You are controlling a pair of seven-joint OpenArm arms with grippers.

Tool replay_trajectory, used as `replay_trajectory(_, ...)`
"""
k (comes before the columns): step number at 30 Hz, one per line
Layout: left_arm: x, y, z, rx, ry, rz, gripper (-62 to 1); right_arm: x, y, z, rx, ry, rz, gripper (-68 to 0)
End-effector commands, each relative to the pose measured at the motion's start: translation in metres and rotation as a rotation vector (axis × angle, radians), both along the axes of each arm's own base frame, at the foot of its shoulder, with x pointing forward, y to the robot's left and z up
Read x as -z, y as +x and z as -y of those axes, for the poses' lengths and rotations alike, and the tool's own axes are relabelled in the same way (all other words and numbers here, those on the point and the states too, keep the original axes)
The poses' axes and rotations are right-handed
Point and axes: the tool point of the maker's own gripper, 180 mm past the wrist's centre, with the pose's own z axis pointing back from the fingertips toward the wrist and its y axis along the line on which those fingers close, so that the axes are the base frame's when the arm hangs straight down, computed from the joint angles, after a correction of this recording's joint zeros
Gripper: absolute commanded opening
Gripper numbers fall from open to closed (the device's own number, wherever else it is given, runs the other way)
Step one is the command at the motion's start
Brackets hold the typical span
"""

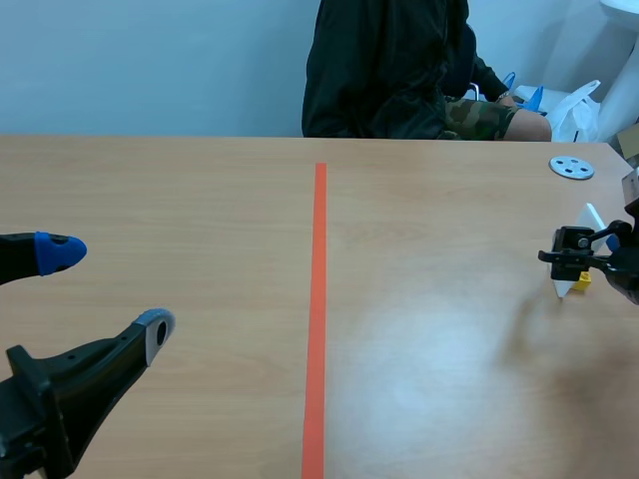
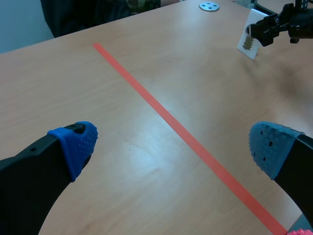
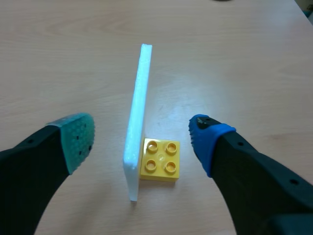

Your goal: Sort the leaf by its shape. The table is split by an orange tape line. A compound leaf with several leaflets goes to the left side, a simple leaf with one blade goes to the right side. Return to the home posture when a red brick is placed on the table.

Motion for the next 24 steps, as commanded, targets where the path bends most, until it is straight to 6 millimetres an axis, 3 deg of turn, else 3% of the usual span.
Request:
replay_trajectory(1,-0.008,0.001,0.004,0.003,-0.026,0.024,1.4,-0.028,0.013,0.009,0.002,-0.022,0.076,-18.8)
replay_trajectory(6,-0.008,0.001,0.004,0.003,-0.025,0.024,1.4,-0.042,0.015,0.011,-0.002,-0.020,0.094,-11.0)
replay_trajectory(10,-0.008,0.001,0.004,0.003,-0.026,0.024,1.4,-0.063,0.013,0.010,-0.029,-0.039,0.124,0.1)
replay_trajectory(13,-0.008,0.001,0.004,0.003,-0.026,0.024,1.4,-0.078,0.010,0.003,-0.065,-0.045,0.139,0.4)
replay_trajectory(18,-0.008,0.001,0.004,0.003,-0.026,0.024,1.4,-0.097,0.002,-0.026,-0.171,-0.026,0.128,0.4)
replay_trajectory(24,-0.008,0.001,0.004,0.003,-0.025,0.024,1.4,-0.118,-0.013,-0.074,-0.309,-0.007,0.110,0.4)
